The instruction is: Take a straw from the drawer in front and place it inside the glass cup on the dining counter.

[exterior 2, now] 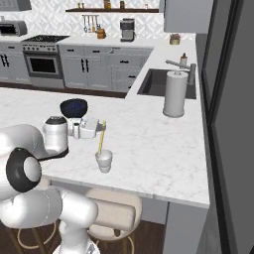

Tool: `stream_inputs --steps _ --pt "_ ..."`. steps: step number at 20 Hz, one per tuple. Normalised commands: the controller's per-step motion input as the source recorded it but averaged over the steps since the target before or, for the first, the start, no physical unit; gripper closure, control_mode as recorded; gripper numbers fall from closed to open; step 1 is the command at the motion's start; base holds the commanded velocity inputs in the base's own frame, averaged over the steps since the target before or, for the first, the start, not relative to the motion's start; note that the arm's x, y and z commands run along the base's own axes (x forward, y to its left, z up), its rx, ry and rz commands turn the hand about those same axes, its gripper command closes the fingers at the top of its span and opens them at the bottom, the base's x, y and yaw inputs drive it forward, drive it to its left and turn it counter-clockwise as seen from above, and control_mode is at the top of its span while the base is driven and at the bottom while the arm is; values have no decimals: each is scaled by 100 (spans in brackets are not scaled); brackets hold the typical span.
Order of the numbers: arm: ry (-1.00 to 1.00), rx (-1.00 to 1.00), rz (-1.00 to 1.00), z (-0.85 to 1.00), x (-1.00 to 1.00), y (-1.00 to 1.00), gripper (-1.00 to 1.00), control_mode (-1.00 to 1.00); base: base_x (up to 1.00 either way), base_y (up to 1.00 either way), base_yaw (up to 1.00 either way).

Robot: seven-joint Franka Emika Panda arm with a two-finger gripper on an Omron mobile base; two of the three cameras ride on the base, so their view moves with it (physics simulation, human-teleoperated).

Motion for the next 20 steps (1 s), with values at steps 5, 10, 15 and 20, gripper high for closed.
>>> stream_inputs --steps 5,10,15,20 --pt "-3 0 -10 -11 18 -19 100 -100 0 0 0" --pt "-1 0 -7 -24 1 -1 100 -100 0 0 0" --pt "-4 0 -7 -18 11 -7 100 -100 0 0 0" --pt "-3 0 -6 -16 13 -11 100 -100 0 0 0"
